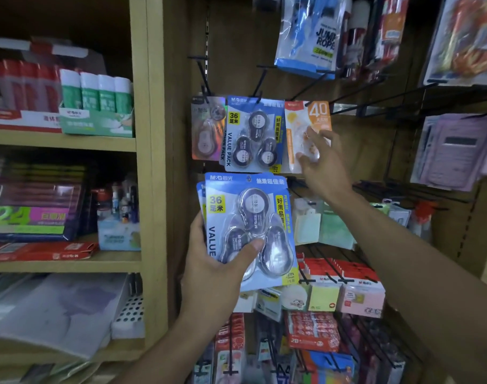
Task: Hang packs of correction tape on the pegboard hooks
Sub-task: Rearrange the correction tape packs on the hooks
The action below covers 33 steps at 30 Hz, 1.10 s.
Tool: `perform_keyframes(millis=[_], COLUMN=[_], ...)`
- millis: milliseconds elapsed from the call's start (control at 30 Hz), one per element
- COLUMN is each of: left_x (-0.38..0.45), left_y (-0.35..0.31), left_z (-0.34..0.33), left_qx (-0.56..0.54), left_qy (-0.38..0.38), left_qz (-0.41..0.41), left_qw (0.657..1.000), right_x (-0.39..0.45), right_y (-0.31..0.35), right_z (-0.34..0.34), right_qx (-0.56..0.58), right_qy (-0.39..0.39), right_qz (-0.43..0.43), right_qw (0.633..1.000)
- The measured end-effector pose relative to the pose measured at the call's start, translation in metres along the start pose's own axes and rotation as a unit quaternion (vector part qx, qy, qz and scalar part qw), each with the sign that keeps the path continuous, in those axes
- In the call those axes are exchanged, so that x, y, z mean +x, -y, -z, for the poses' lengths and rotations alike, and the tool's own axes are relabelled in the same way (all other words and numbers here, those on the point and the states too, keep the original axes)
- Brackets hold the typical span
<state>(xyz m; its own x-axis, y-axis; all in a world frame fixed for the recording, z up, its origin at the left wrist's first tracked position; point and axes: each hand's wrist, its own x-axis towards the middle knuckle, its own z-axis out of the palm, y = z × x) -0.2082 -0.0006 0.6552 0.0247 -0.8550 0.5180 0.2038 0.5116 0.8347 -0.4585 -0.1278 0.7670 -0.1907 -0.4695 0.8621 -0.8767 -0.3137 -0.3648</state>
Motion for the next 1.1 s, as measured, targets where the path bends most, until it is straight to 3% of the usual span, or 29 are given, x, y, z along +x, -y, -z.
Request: perform_keyframes(millis=[233,467,633,767,833,933,1100], left_x=[0.004,0.006,0.005,0.006,0.006,0.006,0.01], left_y=[0.002,0.001,0.001,0.005,0.008,0.012,0.018], left_z=[0.007,0.015,0.015,0.011,0.007,0.001,-0.007], left_qx=[0.013,0.02,0.016,-0.001,-0.008,-0.025,-0.06], left_qy=[0.01,-0.017,-0.021,-0.029,-0.029,-0.041,-0.09], left_qz=[-0.015,-0.013,-0.01,-0.003,0.0,0.001,0.011], left_qw=[1.0,1.0,1.0,1.0,1.0,0.999,0.994], right_x=[0.032,0.054,0.042,-0.006,-0.041,-0.1,-0.175], right_y=[-0.024,-0.024,-0.006,0.03,0.047,0.063,0.078], right_z=[-0.028,-0.047,-0.033,-0.006,0.004,0.015,0.028], right_qx=[-0.124,-0.154,-0.051,0.055,0.127,0.216,0.242], right_qy=[0.069,0.114,0.104,-0.009,-0.021,0.043,0.151], right_qz=[-0.009,-0.05,-0.091,-0.014,0.031,0.011,-0.047], right_qw=[0.99,0.98,0.989,0.998,0.991,0.975,0.957])
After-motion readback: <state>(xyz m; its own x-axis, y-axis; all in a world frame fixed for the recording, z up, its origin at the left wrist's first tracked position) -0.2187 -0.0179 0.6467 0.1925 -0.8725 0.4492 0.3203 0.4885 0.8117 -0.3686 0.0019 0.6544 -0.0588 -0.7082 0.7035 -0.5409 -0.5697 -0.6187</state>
